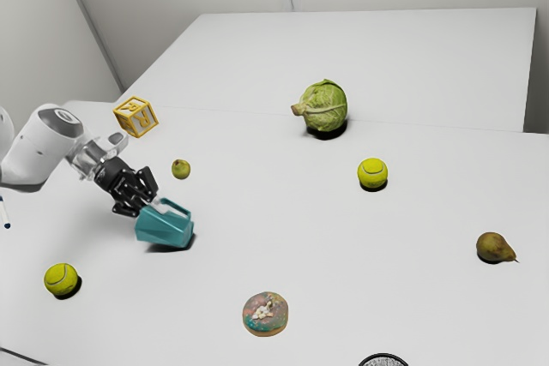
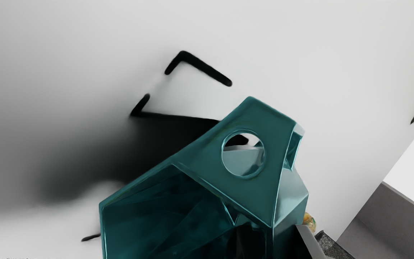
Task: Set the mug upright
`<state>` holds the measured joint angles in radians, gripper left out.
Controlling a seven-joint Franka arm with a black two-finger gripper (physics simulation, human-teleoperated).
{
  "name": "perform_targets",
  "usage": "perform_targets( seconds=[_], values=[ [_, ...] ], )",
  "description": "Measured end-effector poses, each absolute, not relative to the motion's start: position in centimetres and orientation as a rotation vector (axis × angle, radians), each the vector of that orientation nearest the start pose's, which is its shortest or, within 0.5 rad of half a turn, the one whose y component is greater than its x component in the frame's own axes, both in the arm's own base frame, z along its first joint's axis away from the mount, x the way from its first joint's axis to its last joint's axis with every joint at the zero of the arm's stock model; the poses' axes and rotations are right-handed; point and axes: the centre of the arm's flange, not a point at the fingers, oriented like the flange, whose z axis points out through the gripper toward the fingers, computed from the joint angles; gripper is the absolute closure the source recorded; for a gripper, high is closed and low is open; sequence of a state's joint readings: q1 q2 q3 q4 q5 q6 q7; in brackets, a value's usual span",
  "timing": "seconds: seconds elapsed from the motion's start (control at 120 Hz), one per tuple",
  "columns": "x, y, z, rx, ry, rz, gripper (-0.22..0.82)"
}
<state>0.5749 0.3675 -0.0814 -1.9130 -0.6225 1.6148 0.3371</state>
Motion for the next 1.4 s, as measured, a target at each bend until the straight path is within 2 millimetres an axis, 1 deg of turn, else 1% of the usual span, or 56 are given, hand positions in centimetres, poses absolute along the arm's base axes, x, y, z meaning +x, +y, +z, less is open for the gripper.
perform_targets(
  seconds=[0.133, 0.2, 0.283, 0.4, 0.467, 0.5, 0.567, 0.708, 0.758, 0.833, 0.925, 1.158, 1.292, 1.4],
  values=[
    [52.2, 19.7, 30.5, 2.264, 0.428, -0.403, 0.73],
    [52.6, 18.9, 31.0, 2.274, 0.417, -0.408, 0.75],
    [52.8, 18.2, 31.2, 2.283, 0.412, -0.412, 0.76],
    [52.9, 18.0, 31.4, 2.294, 0.420, -0.414, 0.78],
    [53.2, 17.5, 32.2, 2.325, 0.404, -0.407, 0.78],
    [53.4, 16.9, 32.8, 2.355, 0.384, -0.404, 0.78],
    [54.1, 15.2, 34.2, 2.434, 0.327, -0.389, 0.78],
    [55.8, 9.8, 37.2, 2.661, 0.143, -0.347, 0.79],
    [56.2, 8.0, 38.0, 2.737, 0.084, -0.326, 0.79],
    [56.6, 5.9, 39.1, 2.843, 0.008, -0.285, 0.79],
    [56.7, 3.4, 40.2, 2.946, -0.061, -0.237, 0.79],
    [54.9, -1.8, 40.7, 3.082, -0.105, -0.083, 0.79],
    [54.8, -4.5, 40.3, 3.119, -0.101, 0.000, 0.79],
    [54.9, -5.9, 40.0, 3.139, -0.085, 0.072, 0.79]
  ],
)
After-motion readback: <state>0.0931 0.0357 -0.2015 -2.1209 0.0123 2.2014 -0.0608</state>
